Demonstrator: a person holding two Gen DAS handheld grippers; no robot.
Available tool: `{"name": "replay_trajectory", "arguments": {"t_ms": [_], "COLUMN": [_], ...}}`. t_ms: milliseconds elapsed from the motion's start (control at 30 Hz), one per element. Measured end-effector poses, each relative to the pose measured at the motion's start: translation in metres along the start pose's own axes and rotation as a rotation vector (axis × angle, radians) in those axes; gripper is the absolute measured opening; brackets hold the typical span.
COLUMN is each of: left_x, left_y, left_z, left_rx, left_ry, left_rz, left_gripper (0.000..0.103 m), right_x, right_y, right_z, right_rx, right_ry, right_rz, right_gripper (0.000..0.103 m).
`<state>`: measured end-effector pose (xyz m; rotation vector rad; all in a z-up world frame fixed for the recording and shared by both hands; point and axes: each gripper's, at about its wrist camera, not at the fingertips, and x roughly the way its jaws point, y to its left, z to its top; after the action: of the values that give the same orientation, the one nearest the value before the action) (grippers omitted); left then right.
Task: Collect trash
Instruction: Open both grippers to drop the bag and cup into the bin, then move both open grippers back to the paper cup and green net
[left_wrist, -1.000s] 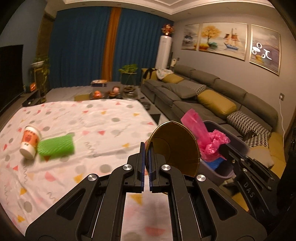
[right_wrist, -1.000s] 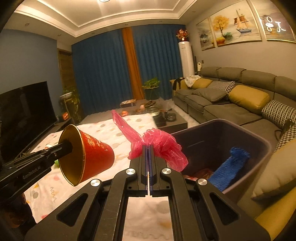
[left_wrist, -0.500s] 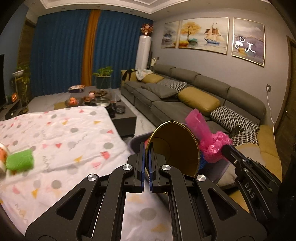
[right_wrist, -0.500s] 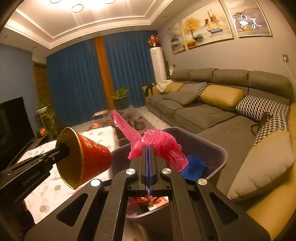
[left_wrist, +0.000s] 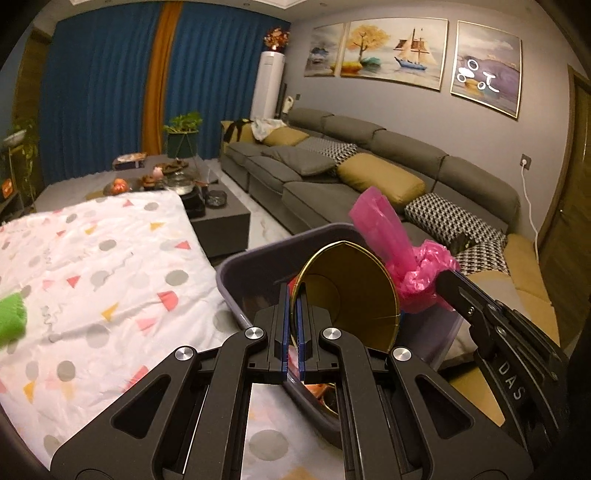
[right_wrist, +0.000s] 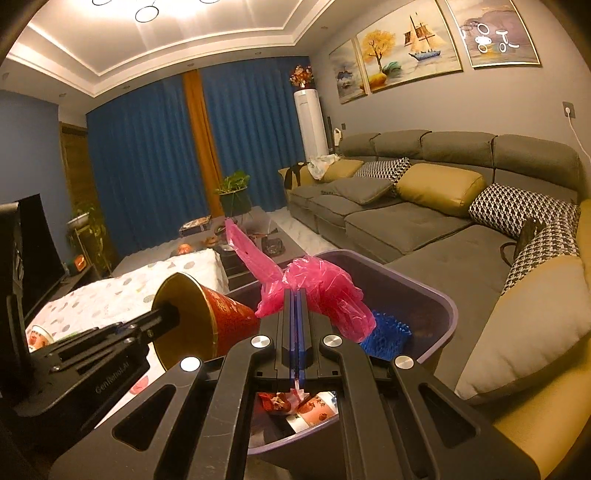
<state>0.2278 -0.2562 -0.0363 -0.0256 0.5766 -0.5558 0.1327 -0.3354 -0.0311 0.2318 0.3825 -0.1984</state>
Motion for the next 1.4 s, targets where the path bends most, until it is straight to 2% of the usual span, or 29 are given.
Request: {"name": "replay_trajectory", "arguments": {"t_ms": [67,100,167,200,233,267,367,433,500,533,667,733,800,867,1133,1400], "left_x": [0.005,0.007,0.01,0.012,0.012,0.011,0.008,-0.001,-0.011,-0.017,-0.043,-0.053,-0.066,-0.078,-0.137,-0.199], "left_y": [0.001,0.002,0.005,0.009,0.012,0.014,0.019,0.025,0.028,0.031,0.044,0.051,0.062,0.072,0.128,0.195], "left_z": [-0.002,-0.003,-0.005,-0.005,-0.006,-0.007,-0.007,-0.007,-0.006,-0.006,-0.01,-0.013,-0.017,-0.02,-0.032,-0.048], "left_rx": [-0.003,-0.004,-0.02,-0.034,-0.05,-0.057,-0.064,-0.08,-0.088,-0.088,-0.086,-0.095,-0.113,-0.129,-0.2,-0.237], "left_ry": [0.022,0.029,0.039,0.044,0.047,0.042,0.033,0.012,-0.016,-0.03,-0.064,-0.072,-0.076,-0.076,-0.101,-0.129], "left_rz": [-0.008,-0.012,-0.026,-0.037,-0.05,-0.048,-0.01,0.015,0.041,0.059,0.147,0.186,0.235,0.274,0.409,0.579], "left_gripper": [0.003,0.008,0.025,0.042,0.052,0.054,0.068,0.08,0.086,0.088,0.092,0.094,0.095,0.096,0.096,0.096], "right_x": [-0.004,-0.003,0.0,0.002,0.003,0.004,0.007,0.007,0.003,0.002,-0.009,-0.018,-0.025,-0.03,-0.045,-0.044], "right_y": [0.008,0.009,0.008,0.008,0.007,0.007,0.006,0.006,0.009,0.01,0.018,0.027,0.034,0.042,0.093,0.168], "right_z": [-0.002,-0.002,-0.002,-0.001,-0.001,-0.001,-0.002,-0.002,-0.002,-0.002,-0.003,-0.004,-0.004,-0.004,-0.012,-0.023], "right_rx": [-0.003,-0.004,-0.003,0.0,0.003,0.007,0.007,0.011,0.013,0.012,0.009,-0.005,-0.017,-0.028,-0.098,-0.17], "right_ry": [0.004,0.007,0.011,0.014,0.016,0.021,0.033,0.034,0.028,0.024,0.006,-0.007,-0.024,-0.029,-0.021,0.013], "right_rz": [-0.002,-0.002,-0.005,-0.006,-0.005,-0.001,-0.005,-0.006,-0.008,-0.009,-0.019,-0.023,-0.03,-0.027,0.02,0.141], "right_gripper": [0.002,0.002,0.002,0.002,0.002,0.003,0.004,0.01,0.024,0.027,0.056,0.064,0.079,0.084,0.088,0.089]}}
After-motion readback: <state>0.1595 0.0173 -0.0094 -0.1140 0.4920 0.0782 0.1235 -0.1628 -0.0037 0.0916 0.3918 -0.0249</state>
